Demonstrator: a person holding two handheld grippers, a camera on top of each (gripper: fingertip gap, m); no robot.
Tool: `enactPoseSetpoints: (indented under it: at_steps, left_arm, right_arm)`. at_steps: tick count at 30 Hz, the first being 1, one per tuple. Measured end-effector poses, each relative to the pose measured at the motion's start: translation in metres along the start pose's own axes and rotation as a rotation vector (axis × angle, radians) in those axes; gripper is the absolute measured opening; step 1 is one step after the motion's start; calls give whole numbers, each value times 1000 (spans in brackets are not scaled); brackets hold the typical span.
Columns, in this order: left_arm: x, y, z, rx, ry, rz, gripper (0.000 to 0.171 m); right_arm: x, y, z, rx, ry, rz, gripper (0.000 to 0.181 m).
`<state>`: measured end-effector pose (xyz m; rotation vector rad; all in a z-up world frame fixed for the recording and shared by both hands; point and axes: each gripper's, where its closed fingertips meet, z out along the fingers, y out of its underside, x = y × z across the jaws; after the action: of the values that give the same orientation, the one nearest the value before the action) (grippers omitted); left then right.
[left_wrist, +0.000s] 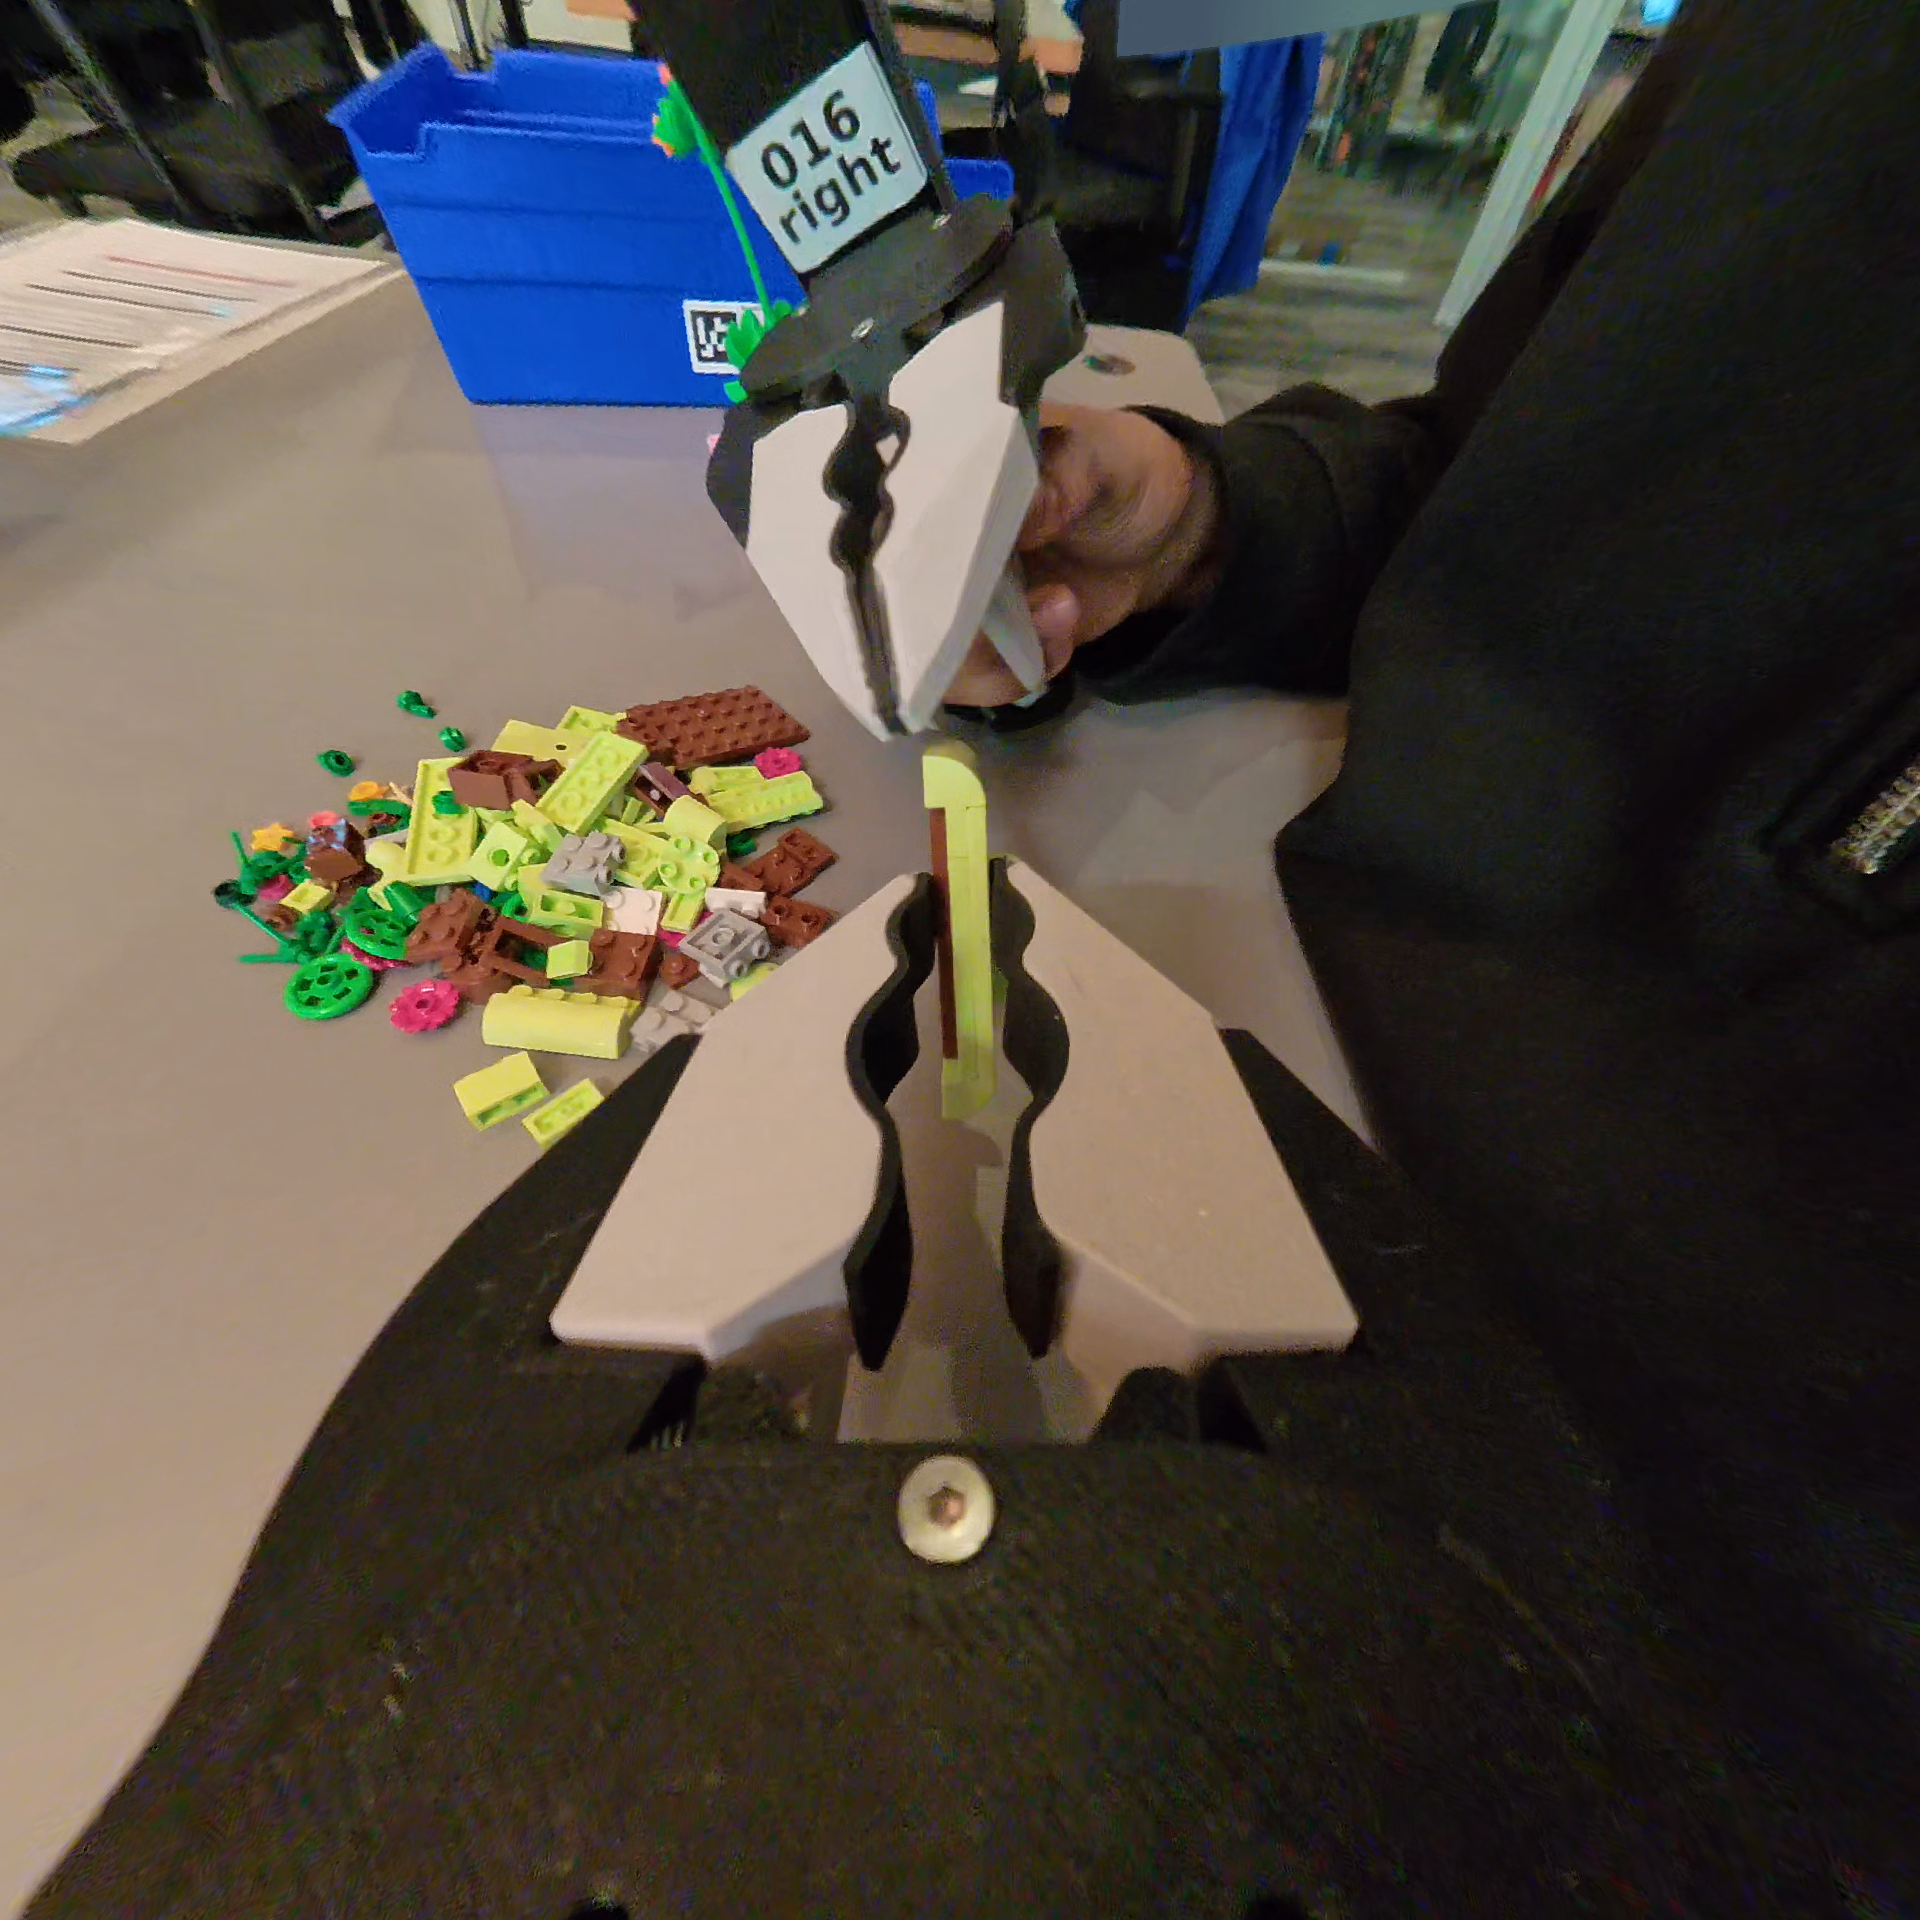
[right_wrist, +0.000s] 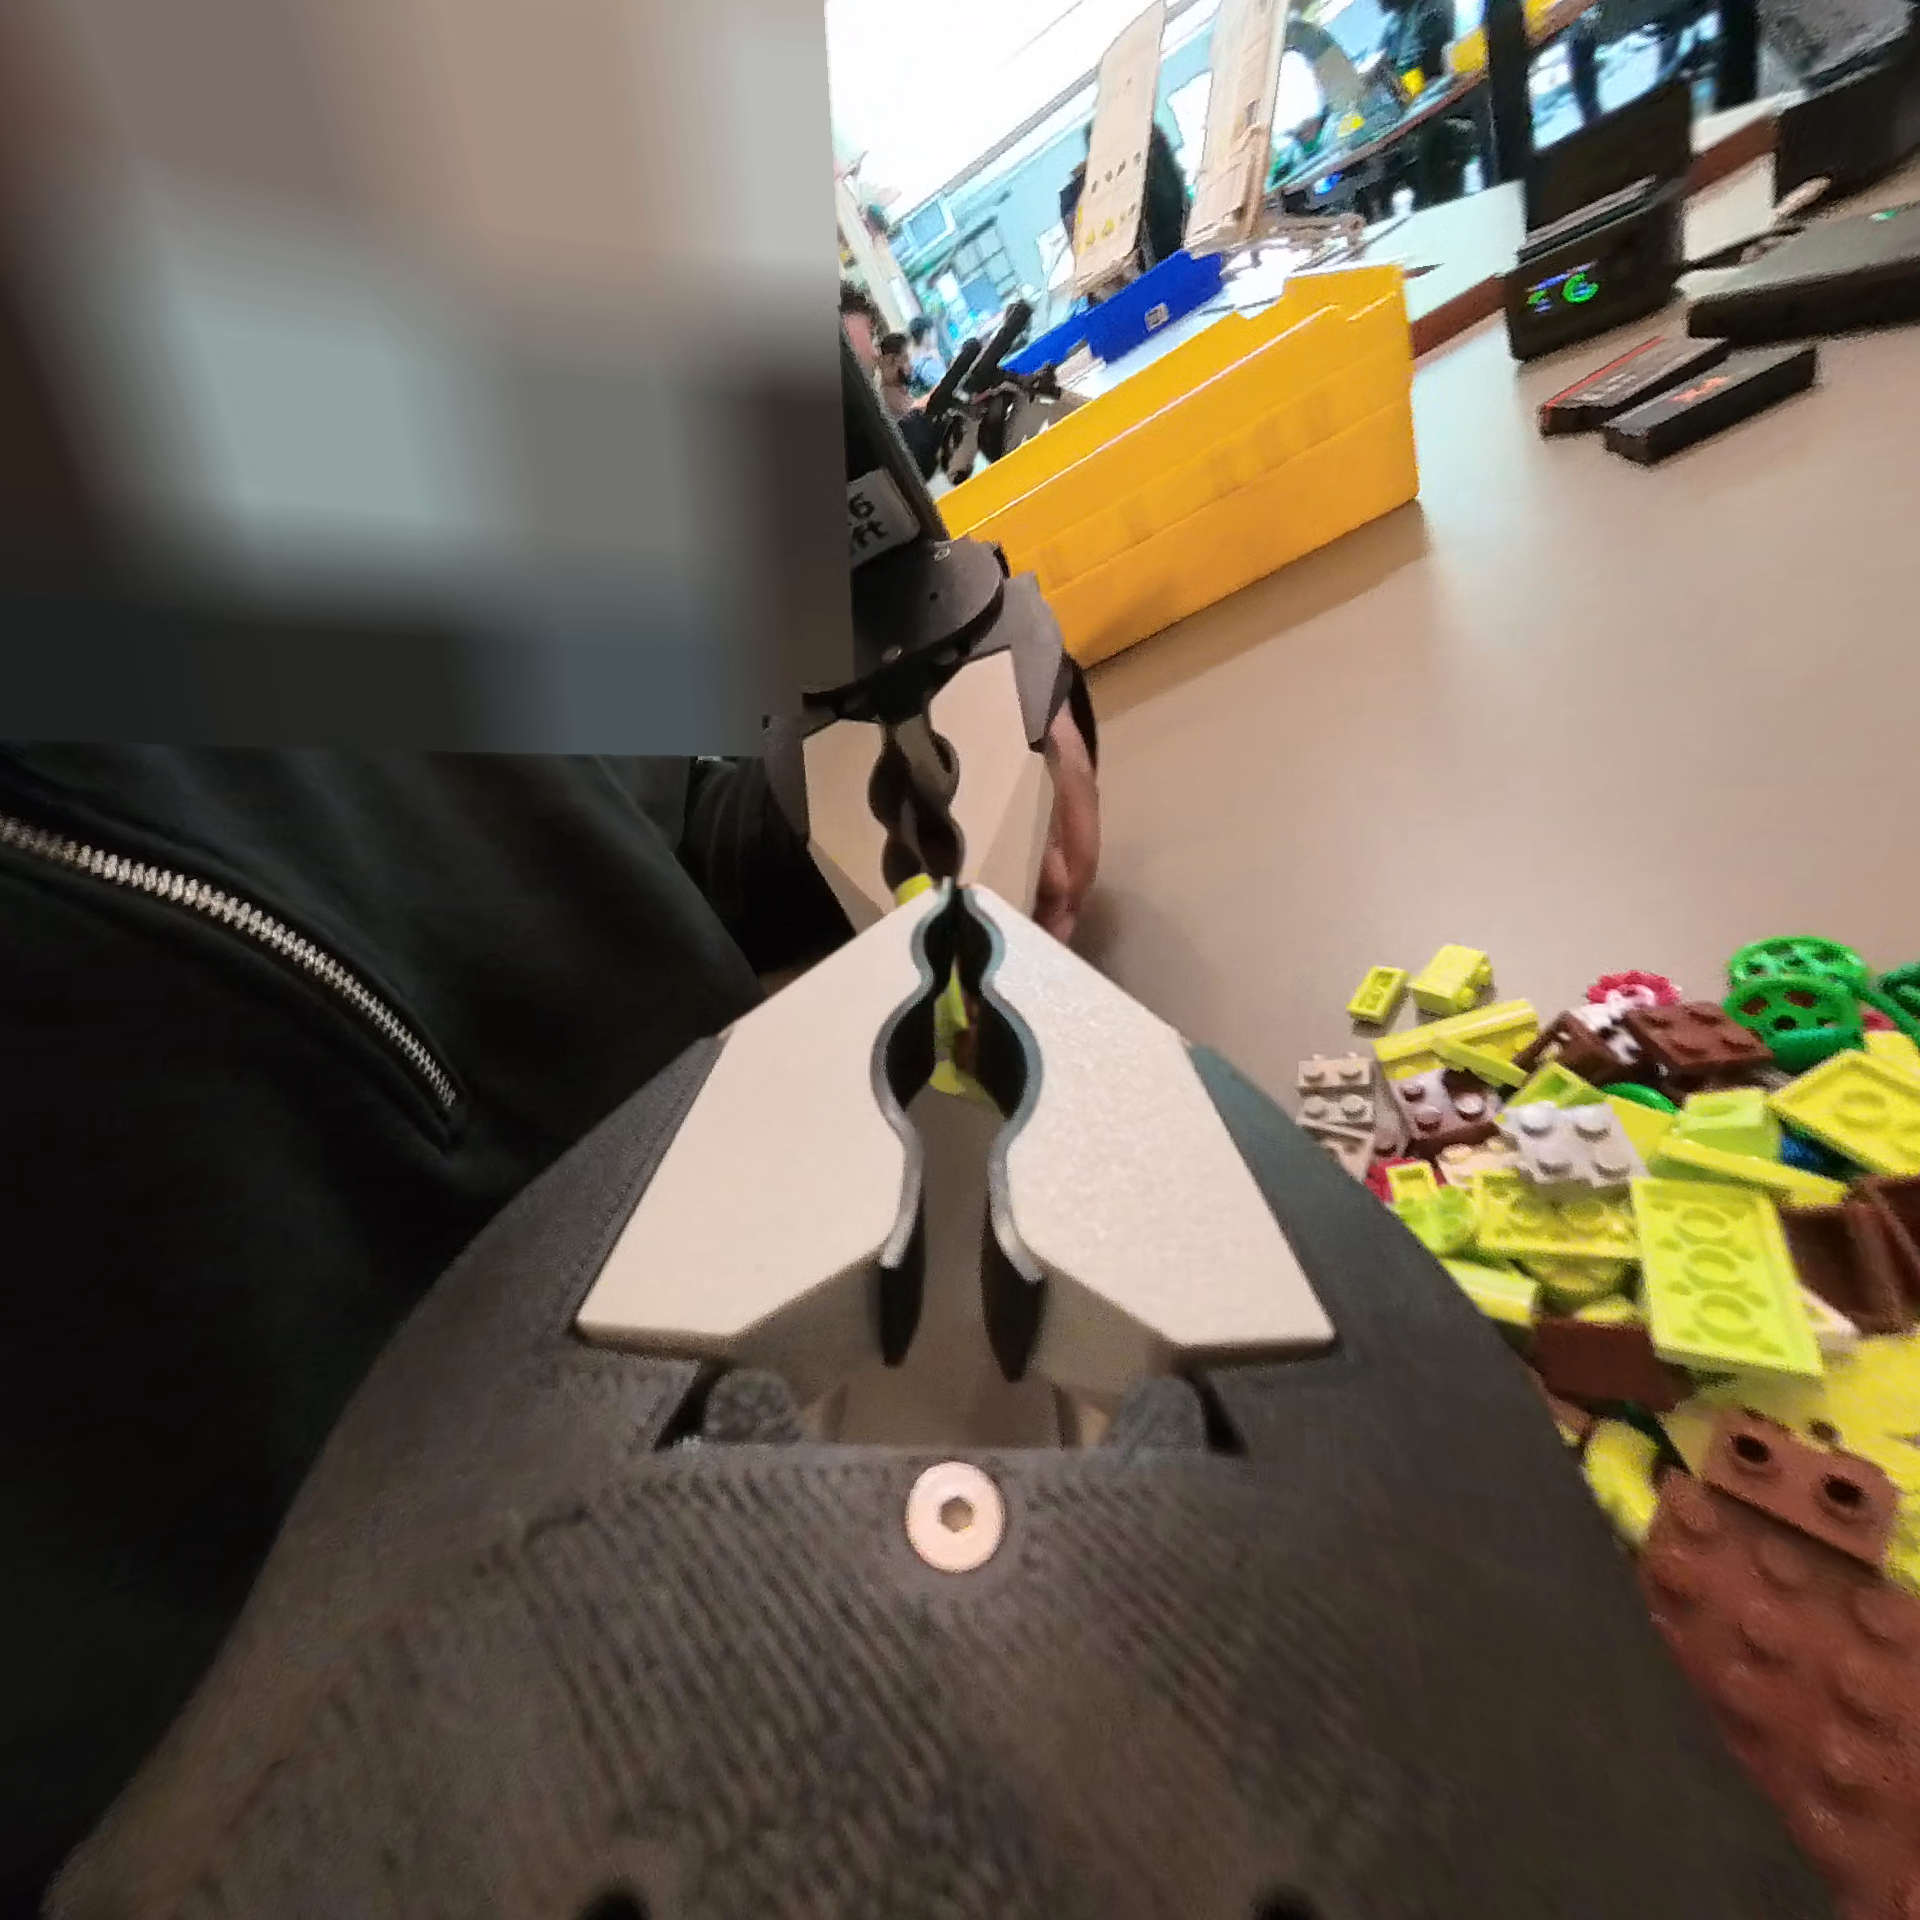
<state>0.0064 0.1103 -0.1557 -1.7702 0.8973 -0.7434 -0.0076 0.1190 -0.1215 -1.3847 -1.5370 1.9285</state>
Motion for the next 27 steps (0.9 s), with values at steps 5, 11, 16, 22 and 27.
enactPoseSetpoints:
  at_steps: [5, 11, 16, 22, 27]
  left_arm:
    - [-12, 9, -4, -33, 73, -302, 7]
    - [-48, -7, -24, 226, 103, -704, 7]
    - [-52, -11, -22, 266, 45, -656, 7]
    - [-48, -22, -17, 339, 39, -639, 6]
    - [-42, -25, -13, 377, 85, -653, 7]
  right_arm:
    - [12, -8, -12, 49, 56, 37, 1]
    - [26, 5, -5, -54, 222, -70, 35]
    - [31, 10, 4, -97, 304, -141, 39]
    - [32, 13, 8, -100, 319, -135, 33]
    - [32, 7, 3, -74, 321, -134, 20]
